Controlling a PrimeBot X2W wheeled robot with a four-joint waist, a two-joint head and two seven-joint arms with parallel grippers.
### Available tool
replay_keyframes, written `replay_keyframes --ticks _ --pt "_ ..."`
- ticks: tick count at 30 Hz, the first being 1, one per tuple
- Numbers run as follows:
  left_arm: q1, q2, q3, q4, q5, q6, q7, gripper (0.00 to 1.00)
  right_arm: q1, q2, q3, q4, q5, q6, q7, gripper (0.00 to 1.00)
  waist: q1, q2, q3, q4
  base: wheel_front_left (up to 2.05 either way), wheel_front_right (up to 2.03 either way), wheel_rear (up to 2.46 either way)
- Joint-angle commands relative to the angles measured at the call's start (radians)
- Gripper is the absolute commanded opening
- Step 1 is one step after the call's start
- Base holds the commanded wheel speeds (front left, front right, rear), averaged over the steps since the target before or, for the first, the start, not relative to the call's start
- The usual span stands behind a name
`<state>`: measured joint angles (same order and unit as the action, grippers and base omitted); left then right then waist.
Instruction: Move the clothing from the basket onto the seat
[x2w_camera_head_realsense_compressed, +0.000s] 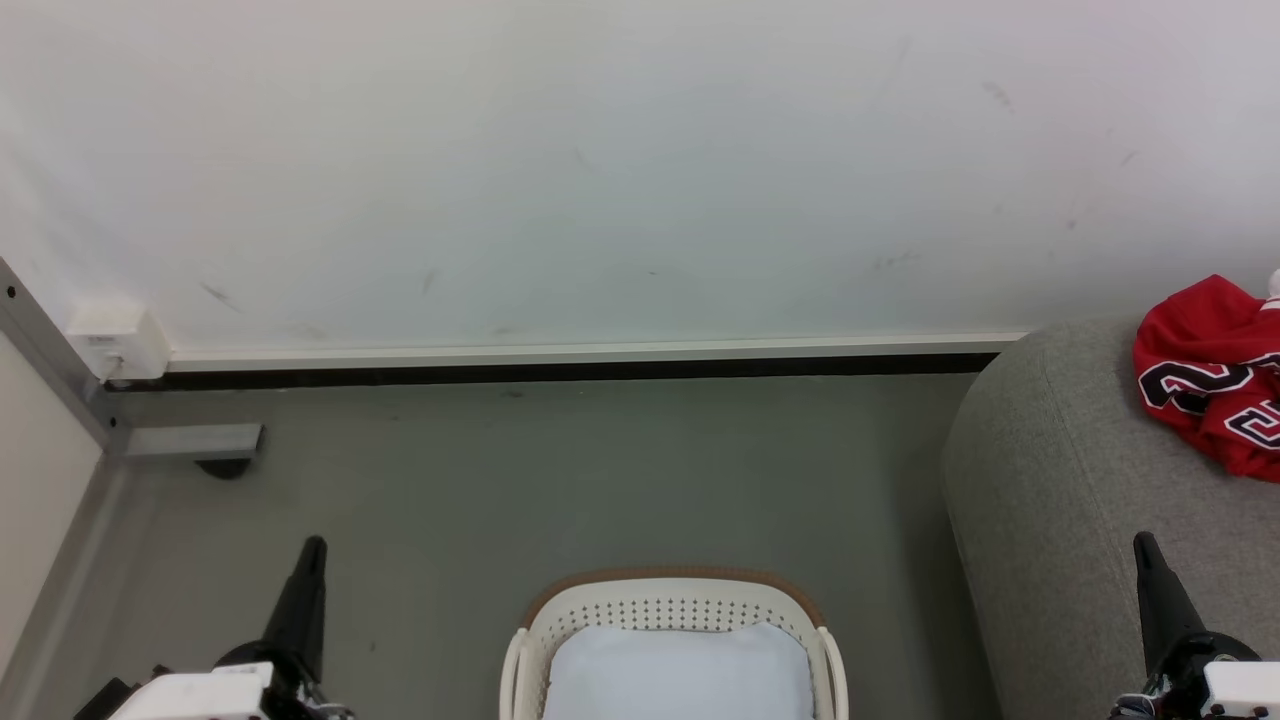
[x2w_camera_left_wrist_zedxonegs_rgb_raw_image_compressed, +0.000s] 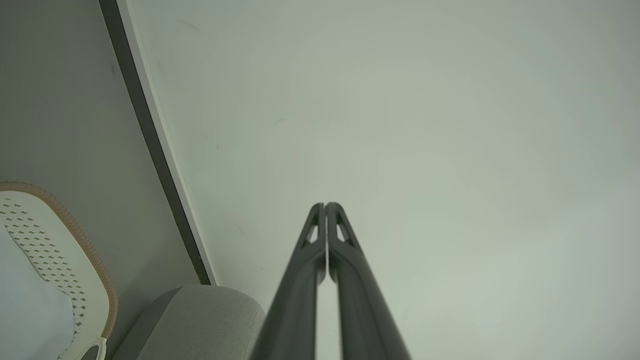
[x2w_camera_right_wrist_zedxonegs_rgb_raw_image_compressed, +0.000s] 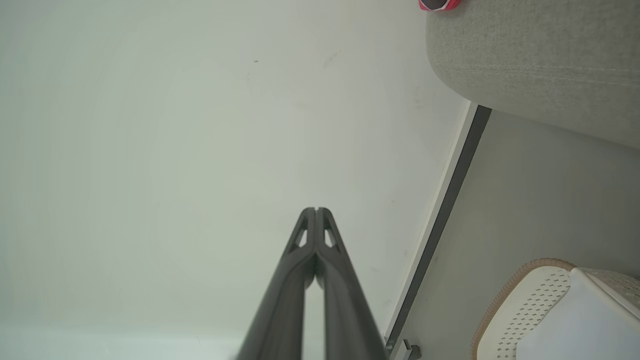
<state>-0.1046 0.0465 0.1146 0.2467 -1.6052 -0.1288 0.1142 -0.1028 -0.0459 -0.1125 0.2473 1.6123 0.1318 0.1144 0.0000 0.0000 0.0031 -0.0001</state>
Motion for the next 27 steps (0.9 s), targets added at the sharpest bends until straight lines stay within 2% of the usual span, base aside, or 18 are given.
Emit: replay_keyframes --ticks 1,27 --pt "-0.009 0.007 0.002 -0.004 -0.014 -0.005 0.004 0.00 -0.013 -0.008 -0.004 -0.005 0.001 -0.002 0.003 0.00 0.0000 0.0000 0.000 0.000 0.00 0.00 0.00" --pt "-0.008 0.007 0.002 -0.004 -0.014 -0.005 0.004 0.00 -0.013 -0.008 -0.004 -0.005 0.001 -0.002 0.003 0.00 0.0000 0.0000 0.000 0.000 0.00 0.00 0.00"
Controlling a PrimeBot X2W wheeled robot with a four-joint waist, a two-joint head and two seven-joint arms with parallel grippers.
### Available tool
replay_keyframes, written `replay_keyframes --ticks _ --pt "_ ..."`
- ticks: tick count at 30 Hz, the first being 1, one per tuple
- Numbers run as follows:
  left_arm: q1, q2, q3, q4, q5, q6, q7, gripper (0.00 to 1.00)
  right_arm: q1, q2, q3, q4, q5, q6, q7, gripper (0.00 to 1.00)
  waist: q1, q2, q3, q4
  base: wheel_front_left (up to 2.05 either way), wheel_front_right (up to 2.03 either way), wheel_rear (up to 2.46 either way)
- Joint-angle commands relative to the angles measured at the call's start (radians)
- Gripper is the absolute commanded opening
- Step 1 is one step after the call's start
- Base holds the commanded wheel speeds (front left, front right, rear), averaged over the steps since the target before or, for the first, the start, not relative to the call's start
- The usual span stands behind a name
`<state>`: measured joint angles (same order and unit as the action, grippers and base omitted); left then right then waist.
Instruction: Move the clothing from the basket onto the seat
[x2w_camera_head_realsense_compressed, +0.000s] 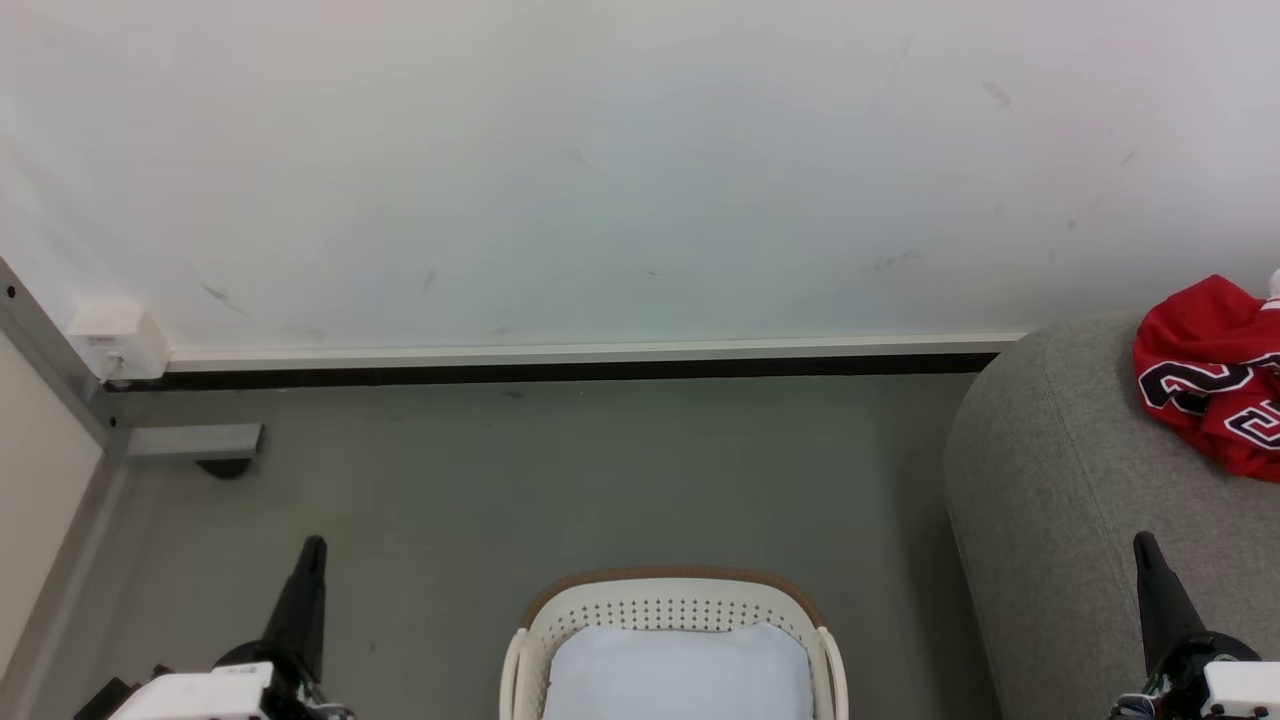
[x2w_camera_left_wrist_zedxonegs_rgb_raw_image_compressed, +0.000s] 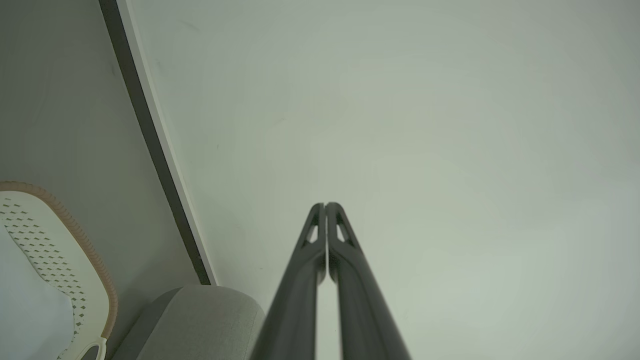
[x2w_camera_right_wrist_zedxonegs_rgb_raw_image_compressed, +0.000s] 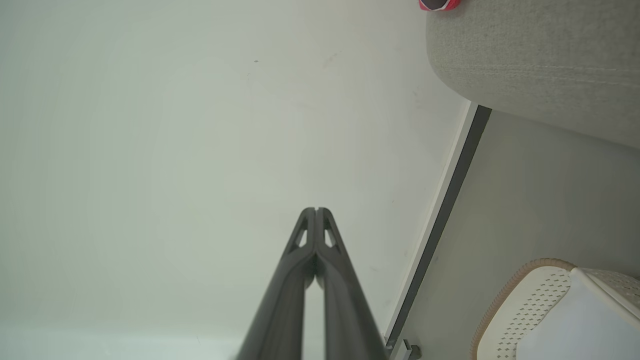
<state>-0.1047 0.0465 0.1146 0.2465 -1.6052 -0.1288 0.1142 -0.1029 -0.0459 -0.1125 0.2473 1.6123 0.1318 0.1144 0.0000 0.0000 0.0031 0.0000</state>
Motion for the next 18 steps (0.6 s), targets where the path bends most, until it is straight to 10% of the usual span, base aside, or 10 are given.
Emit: replay_keyframes --ticks 1,18 --pt "-0.008 0.007 0.002 -0.004 -0.014 -0.005 0.004 0.00 -0.013 -0.008 -0.004 -0.005 0.001 -0.002 0.003 0.00 0.0000 0.0000 0.000 0.000 0.00 0.00 0.00" --pt "-0.008 0.007 0.002 -0.004 -0.014 -0.005 0.004 0.00 -0.013 -0.008 -0.004 -0.005 0.001 -0.002 0.003 0.00 0.0000 0.0000 0.000 0.000 0.00 0.00 0.00"
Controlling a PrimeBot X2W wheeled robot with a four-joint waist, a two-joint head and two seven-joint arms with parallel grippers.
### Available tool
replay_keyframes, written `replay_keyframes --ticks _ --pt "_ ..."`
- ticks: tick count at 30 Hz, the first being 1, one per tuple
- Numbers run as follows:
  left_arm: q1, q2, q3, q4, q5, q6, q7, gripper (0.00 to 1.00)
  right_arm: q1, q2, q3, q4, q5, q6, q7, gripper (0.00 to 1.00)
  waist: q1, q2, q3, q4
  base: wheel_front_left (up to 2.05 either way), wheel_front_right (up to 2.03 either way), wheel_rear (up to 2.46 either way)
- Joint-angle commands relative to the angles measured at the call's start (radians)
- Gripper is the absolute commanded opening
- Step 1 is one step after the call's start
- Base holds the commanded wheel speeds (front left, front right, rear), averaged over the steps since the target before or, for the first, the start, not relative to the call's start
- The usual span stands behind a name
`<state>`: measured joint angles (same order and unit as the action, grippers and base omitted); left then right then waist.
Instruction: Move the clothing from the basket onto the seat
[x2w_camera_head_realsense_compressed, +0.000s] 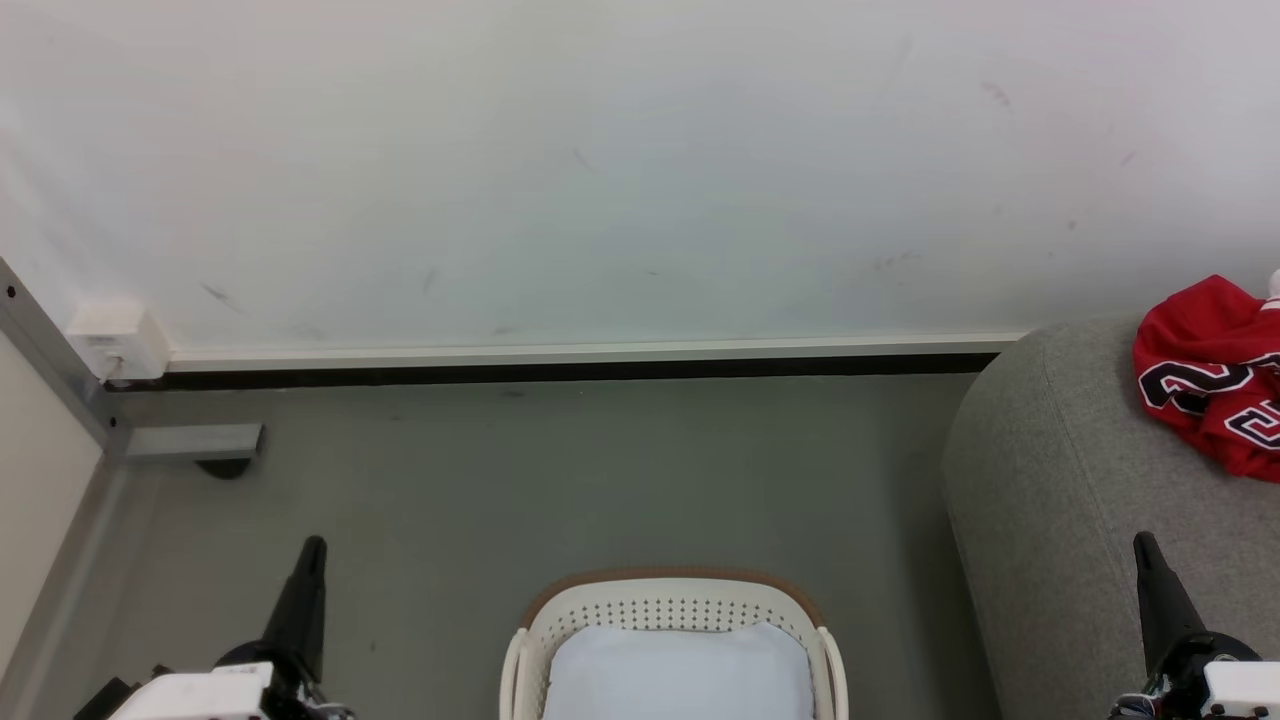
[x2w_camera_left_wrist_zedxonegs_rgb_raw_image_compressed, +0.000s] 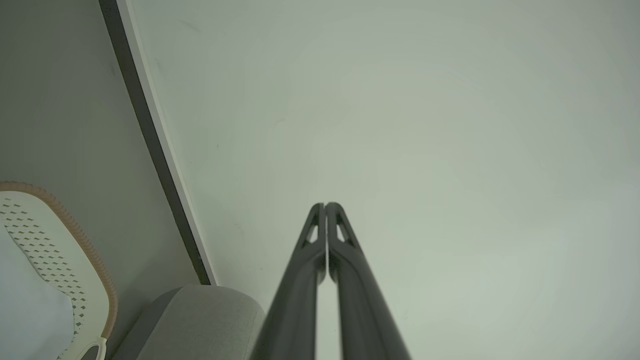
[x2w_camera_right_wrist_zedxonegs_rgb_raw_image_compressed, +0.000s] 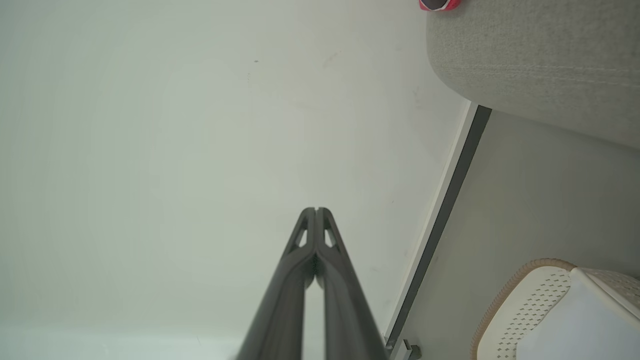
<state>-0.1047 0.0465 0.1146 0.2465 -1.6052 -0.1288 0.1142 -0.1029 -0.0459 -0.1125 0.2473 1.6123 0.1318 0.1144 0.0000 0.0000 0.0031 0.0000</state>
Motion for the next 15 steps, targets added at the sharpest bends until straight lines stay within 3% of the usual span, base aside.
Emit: replay_keyframes --ticks 1,15 --pt "-0.008 0.007 0.002 -0.004 -0.014 -0.005 0.004 0.00 -0.013 -0.008 -0.004 -0.005 0.001 -0.002 0.003 0.00 0.0000 0.0000 0.000 0.000 0.00 0.00 0.00" --pt "-0.008 0.007 0.002 -0.004 -0.014 -0.005 0.004 0.00 -0.013 -0.008 -0.004 -0.005 0.001 -0.002 0.003 0.00 0.0000 0.0000 0.000 0.000 0.00 0.00 0.00"
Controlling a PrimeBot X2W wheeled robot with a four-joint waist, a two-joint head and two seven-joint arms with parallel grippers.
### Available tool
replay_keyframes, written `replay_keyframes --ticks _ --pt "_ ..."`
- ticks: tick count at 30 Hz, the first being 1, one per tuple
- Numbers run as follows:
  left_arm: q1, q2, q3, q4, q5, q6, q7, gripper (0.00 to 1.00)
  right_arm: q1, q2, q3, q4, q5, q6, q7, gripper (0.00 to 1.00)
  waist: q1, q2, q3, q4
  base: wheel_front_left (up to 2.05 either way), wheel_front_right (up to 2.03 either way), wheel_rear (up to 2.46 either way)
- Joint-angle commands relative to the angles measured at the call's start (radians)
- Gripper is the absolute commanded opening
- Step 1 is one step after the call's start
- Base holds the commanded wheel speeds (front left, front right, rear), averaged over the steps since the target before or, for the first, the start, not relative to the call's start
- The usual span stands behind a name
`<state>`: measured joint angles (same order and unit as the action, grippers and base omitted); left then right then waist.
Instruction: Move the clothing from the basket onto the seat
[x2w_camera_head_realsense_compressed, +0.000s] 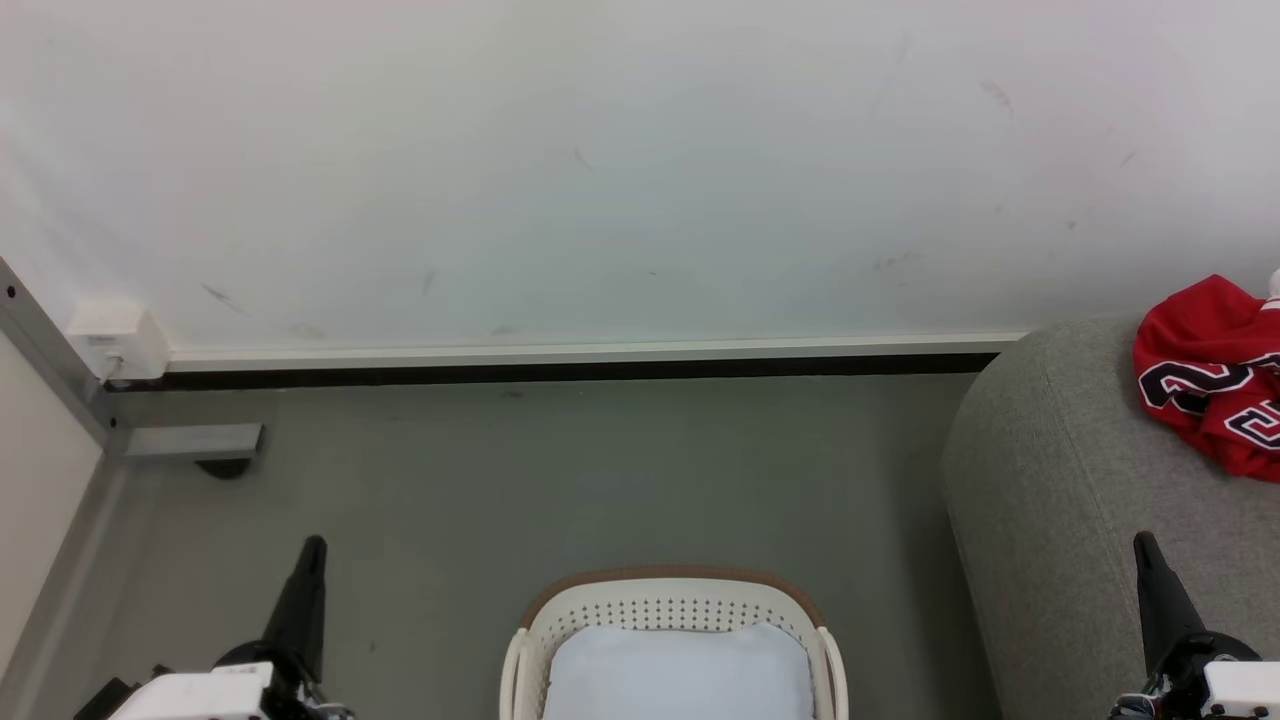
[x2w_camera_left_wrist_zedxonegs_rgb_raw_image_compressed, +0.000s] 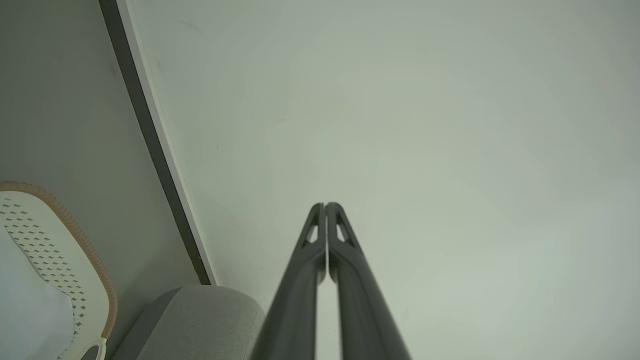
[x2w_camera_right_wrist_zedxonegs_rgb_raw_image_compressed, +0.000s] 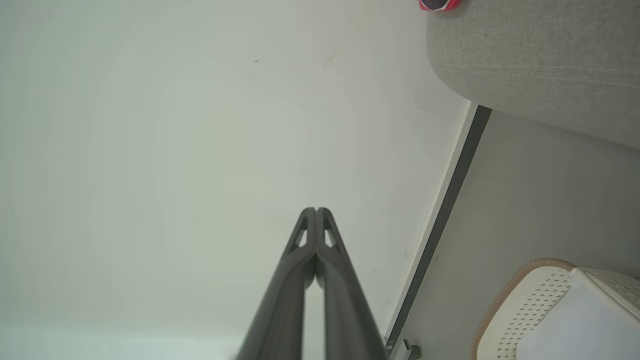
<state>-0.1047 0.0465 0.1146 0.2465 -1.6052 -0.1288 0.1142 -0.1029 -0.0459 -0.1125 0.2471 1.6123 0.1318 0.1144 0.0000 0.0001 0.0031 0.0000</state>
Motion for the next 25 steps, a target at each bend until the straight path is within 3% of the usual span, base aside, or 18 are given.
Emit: replay_keyframes --ticks 1,25 --pt "-0.008 0.007 0.002 -0.004 -0.014 -0.005 0.004 0.00 -0.013 -0.008 -0.004 -0.005 0.001 -0.002 0.003 0.00 0.0000 -0.0001 0.000 0.000 0.00 0.00 0.00" --pt "-0.008 0.007 0.002 -0.004 -0.014 -0.005 0.003 0.00 -0.013 -0.008 -0.004 -0.005 0.001 -0.002 0.003 0.00 0.0000 -0.0001 0.000 0.000 0.00 0.00 0.00"
